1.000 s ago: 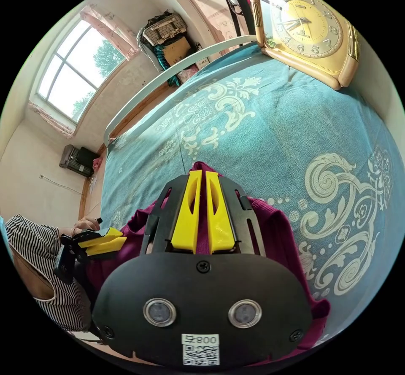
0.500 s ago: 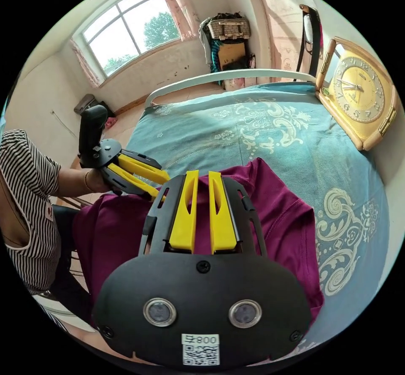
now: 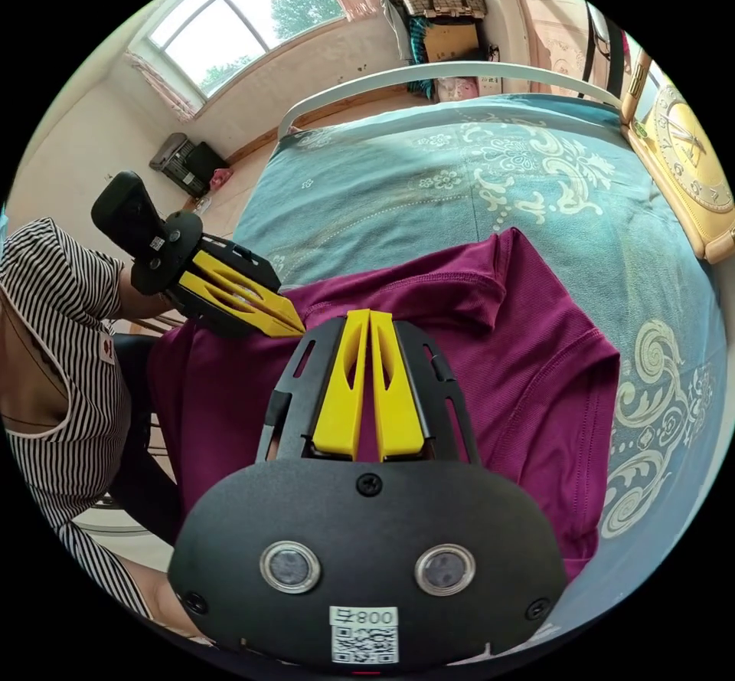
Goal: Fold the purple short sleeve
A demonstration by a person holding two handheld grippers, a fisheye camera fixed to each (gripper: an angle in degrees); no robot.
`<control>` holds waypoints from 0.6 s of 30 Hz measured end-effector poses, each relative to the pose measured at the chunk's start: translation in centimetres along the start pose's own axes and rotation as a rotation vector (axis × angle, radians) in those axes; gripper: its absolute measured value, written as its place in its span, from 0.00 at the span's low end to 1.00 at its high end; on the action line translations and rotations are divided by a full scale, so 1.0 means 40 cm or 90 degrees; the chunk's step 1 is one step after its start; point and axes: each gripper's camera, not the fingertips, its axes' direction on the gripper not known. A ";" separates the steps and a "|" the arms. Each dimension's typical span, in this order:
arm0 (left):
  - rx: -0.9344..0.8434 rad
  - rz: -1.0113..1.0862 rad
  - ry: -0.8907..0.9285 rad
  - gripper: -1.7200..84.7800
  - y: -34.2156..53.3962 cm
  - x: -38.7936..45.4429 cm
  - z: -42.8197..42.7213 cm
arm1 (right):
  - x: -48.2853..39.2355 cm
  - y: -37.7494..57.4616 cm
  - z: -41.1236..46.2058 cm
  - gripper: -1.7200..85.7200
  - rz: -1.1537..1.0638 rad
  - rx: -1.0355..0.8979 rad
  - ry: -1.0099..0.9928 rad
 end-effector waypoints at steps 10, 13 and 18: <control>-0.077 -0.029 -0.044 0.02 -0.026 -0.008 -0.020 | -0.095 0.069 -0.088 0.02 0.050 0.084 0.012; -0.041 -0.026 -0.024 0.02 -0.031 0.000 -0.053 | -0.102 0.089 -0.127 0.02 0.103 0.134 0.058; -0.109 0.014 -0.043 0.02 -0.044 0.035 -0.024 | -0.065 0.070 -0.142 0.02 0.184 0.138 0.062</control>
